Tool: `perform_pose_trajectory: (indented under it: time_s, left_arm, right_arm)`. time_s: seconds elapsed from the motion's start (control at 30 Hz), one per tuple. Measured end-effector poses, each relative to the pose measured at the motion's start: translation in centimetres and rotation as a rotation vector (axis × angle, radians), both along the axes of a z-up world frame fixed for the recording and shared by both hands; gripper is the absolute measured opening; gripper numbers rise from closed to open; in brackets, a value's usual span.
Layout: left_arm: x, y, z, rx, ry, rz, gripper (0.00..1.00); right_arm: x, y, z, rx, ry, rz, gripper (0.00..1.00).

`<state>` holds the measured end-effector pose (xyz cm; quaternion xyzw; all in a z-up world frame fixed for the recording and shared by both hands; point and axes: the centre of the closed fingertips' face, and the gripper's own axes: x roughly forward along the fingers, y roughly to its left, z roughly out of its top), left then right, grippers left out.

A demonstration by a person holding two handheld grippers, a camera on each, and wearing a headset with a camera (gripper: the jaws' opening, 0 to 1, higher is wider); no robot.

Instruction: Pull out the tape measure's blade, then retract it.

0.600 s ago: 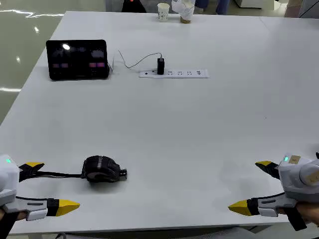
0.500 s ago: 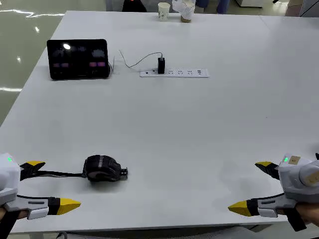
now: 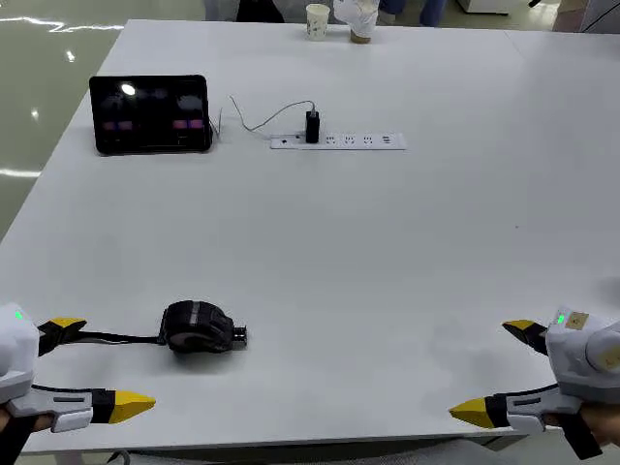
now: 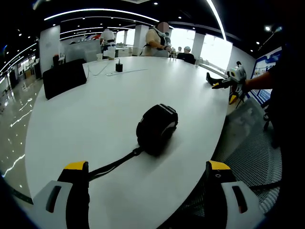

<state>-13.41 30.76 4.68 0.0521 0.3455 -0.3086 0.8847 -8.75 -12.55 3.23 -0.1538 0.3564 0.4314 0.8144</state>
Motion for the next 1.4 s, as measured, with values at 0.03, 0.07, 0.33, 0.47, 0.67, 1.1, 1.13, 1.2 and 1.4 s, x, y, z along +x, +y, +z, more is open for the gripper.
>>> perform_pose_trajectory:
  time_s: [0.03,0.07,0.33,0.47,0.67,1.1,1.13,1.2,1.4]
  left_arm:
    - [0.0,0.0,0.0,0.001,-0.002,-0.001,0.99]
    - [0.0,0.0,0.1,0.002,-0.004,-0.003,0.99]
    - [0.2,0.0,0.1,0.004,-0.009,-0.004,0.99]
    - [0.5,-0.5,0.6,0.011,-0.036,-0.033,0.99]
    - [1.6,-0.1,1.0,0.052,-0.067,-0.08,0.99]
    - [2.4,-1.8,0.6,0.145,-0.028,-0.294,0.99]
    - [2.5,-2.0,0.7,0.147,-0.026,-0.308,0.99]
    - [2.7,-2.3,0.7,0.153,-0.017,-0.323,0.99]
    - [4.0,-3.0,0.8,0.188,-0.023,-0.375,0.99]
  right_arm:
    - [0.5,0.0,0.4,0.006,-0.042,0.008,0.99]
    - [0.5,0.0,0.5,0.003,-0.055,0.018,0.99]
    - [1.2,0.2,1.7,0.009,-0.087,0.071,0.99]
    - [2.1,0.9,1.8,0.013,-0.105,0.101,0.99]
    - [2.4,2.9,2.1,0.01,-0.127,0.177,0.99]
    - [3.5,6.3,2.5,0.011,-0.148,0.263,0.99]
    - [3.6,6.4,2.5,0.008,-0.147,0.266,0.99]
    - [3.8,6.6,2.5,0.007,-0.149,0.267,0.99]
    - [4.1,7.7,2.3,0.013,-0.148,0.282,0.99]
